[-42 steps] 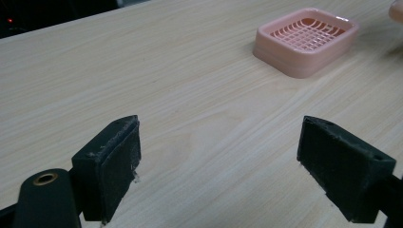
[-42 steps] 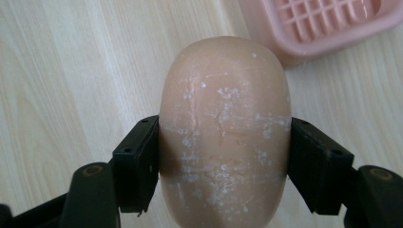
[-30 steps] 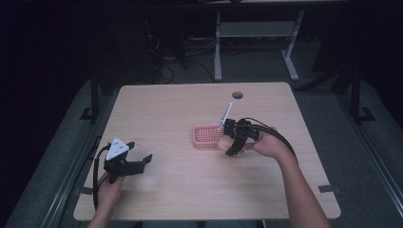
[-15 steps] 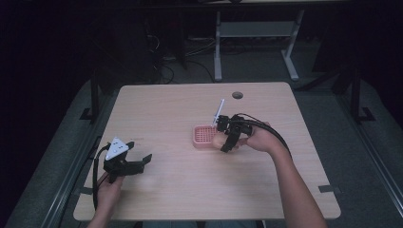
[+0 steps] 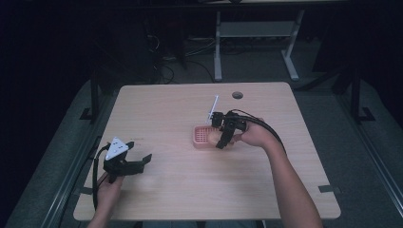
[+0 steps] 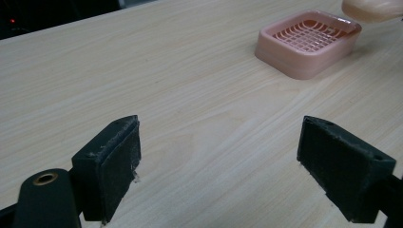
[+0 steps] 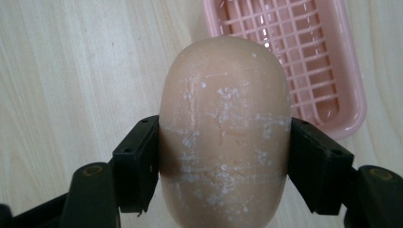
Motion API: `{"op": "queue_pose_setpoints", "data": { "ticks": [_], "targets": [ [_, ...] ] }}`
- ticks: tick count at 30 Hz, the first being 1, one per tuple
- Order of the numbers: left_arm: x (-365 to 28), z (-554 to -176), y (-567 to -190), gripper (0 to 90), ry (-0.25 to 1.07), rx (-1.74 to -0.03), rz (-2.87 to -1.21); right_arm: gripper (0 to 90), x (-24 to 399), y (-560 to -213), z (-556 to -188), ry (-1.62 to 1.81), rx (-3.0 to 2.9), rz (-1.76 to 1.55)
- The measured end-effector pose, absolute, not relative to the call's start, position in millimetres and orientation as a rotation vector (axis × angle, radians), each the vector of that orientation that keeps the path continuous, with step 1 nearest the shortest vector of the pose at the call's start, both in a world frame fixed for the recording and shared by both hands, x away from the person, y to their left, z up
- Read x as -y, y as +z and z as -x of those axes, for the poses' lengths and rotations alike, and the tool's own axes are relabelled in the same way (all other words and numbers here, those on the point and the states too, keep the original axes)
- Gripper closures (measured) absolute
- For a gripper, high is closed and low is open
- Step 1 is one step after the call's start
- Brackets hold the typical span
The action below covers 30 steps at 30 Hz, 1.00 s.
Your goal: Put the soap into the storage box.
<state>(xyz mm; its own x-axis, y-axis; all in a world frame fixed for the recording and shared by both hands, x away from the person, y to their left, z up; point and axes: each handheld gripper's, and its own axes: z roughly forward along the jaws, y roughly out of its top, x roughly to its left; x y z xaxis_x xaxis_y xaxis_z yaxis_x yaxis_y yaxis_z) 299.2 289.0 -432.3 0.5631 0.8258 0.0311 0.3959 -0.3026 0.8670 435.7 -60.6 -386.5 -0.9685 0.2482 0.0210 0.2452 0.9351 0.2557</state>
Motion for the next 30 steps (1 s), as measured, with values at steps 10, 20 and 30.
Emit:
{"op": "queue_pose_setpoints", "data": {
  "ticks": [10, 20, 30],
  "targets": [
    [-289, -299, -432, 14.3, 0.611, -0.989, -1.912, 31.4, 49, -384, -445, 0.387, -3.080, -0.367],
    [-289, -299, -432, 14.3, 0.612, -0.988, -1.913, 31.4, 37, -379, -458, 0.369, -3.077, -0.345],
    [-289, -299, -432, 14.3, 0.611, -0.988, -1.912, 31.4, 26, -380, -471, 0.352, -3.080, -0.347]
  ]
}}
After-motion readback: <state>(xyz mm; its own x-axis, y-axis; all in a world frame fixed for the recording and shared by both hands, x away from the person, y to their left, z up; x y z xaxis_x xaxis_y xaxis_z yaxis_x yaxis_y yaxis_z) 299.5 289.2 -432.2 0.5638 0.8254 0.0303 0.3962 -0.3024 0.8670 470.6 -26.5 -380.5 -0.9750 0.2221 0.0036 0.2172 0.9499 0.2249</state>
